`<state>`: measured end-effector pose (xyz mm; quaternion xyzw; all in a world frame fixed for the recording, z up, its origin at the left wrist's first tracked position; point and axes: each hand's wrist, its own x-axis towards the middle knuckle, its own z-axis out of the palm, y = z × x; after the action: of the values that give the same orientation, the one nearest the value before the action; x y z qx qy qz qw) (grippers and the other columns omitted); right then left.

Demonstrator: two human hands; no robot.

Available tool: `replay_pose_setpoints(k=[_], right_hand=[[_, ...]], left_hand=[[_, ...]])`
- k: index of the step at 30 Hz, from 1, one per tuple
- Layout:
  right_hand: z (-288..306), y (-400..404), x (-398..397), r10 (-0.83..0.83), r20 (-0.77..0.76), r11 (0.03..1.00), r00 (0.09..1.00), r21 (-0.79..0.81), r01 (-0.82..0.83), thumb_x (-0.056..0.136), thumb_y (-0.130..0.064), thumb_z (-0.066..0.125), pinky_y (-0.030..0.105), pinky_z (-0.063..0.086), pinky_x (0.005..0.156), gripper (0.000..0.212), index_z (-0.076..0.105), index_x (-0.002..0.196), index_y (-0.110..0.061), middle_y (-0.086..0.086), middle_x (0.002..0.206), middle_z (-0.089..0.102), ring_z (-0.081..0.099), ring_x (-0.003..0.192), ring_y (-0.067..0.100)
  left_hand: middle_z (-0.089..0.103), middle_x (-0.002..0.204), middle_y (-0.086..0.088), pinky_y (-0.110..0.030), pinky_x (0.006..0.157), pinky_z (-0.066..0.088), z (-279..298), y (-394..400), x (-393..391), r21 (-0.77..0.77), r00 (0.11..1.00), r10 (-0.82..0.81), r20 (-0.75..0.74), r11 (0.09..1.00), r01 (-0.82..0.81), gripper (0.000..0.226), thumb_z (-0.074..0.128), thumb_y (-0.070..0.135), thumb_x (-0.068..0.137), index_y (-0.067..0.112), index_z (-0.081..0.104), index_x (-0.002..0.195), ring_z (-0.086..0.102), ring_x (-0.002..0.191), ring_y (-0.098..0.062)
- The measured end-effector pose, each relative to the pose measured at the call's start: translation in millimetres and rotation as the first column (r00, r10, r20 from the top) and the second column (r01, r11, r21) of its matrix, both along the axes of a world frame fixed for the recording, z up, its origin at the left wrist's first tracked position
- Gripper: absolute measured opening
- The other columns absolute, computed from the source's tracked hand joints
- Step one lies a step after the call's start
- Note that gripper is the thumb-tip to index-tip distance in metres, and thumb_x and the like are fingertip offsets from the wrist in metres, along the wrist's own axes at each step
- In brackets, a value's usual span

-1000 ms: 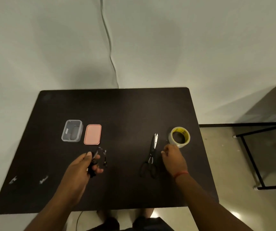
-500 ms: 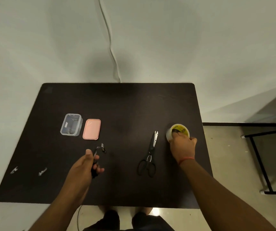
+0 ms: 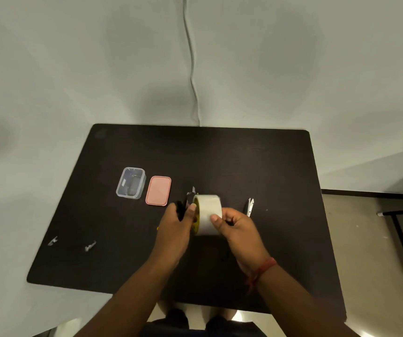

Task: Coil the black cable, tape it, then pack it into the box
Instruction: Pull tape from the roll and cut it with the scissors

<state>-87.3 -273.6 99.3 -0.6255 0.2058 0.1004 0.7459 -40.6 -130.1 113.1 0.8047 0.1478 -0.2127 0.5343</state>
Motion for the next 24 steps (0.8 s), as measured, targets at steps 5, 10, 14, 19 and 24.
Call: replay_pose_setpoints(k=[5,10,14,19,24], right_hand=[[2.7,21.1,7.3,0.044,0.000,0.977,0.999,-0.210,-0.044,0.094,-0.030,0.060,0.041,0.054,0.079,0.019,0.073,0.094,-0.017,0.006,0.092,0.073,0.067,0.089,0.024],[5.2,32.5,15.1,0.149,-0.011,0.909,0.989,-0.391,-0.142,0.093,-0.036,0.059,0.044,0.052,0.074,0.026,0.069,0.087,-0.013,0.011,0.085,0.067,0.062,0.080,0.025],[11.7,44.5,18.4,0.192,0.042,0.867,0.980,-0.476,-0.149,0.092,-0.032,0.060,0.032,0.043,0.059,0.031,0.062,0.078,-0.005,0.014,0.075,0.059,0.049,0.062,0.010],[13.3,50.7,22.6,0.293,0.035,0.795,0.955,-0.564,-0.224,0.092,-0.034,0.060,0.038,0.045,0.063,0.031,0.063,0.081,-0.005,0.014,0.075,0.059,0.053,0.067,0.022],[13.3,54.2,26.8,0.308,0.018,0.804,0.951,-0.539,-0.250,0.092,-0.029,0.062,0.023,0.039,0.058,0.020,0.066,0.079,-0.014,0.004,0.067,0.055,0.047,0.059,0.005]], left_hand=[[0.058,0.120,0.000,-0.027,0.088,0.044,8.9,12.9,7.8,0.126,0.978,0.070,0.195,0.987,-0.096,0.033,0.054,0.029,0.098,0.014,0.049,0.128,0.055,0.114,-0.016],[0.058,0.116,0.005,-0.031,0.091,0.044,6.3,34.6,20.3,0.173,0.977,-0.133,0.168,0.979,0.104,0.030,0.056,0.027,0.098,0.015,0.052,0.125,0.053,0.110,-0.010],[0.066,0.103,0.011,-0.024,0.082,0.048,3.3,47.1,24.5,0.121,0.955,-0.233,0.181,0.969,0.214,0.018,0.062,0.025,0.094,0.019,0.057,0.110,0.062,0.099,-0.005],[0.065,0.102,0.013,-0.014,0.076,0.043,3.9,65.3,36.8,0.117,0.935,-0.318,0.154,0.946,0.302,0.024,0.066,0.023,0.091,0.023,0.055,0.113,0.060,0.100,-0.002],[0.067,0.106,0.010,-0.013,0.077,0.044,1.2,82.1,48.6,0.083,0.928,-0.359,0.104,0.933,0.351,0.025,0.068,0.023,0.090,0.023,0.058,0.113,0.061,0.102,-0.004]])
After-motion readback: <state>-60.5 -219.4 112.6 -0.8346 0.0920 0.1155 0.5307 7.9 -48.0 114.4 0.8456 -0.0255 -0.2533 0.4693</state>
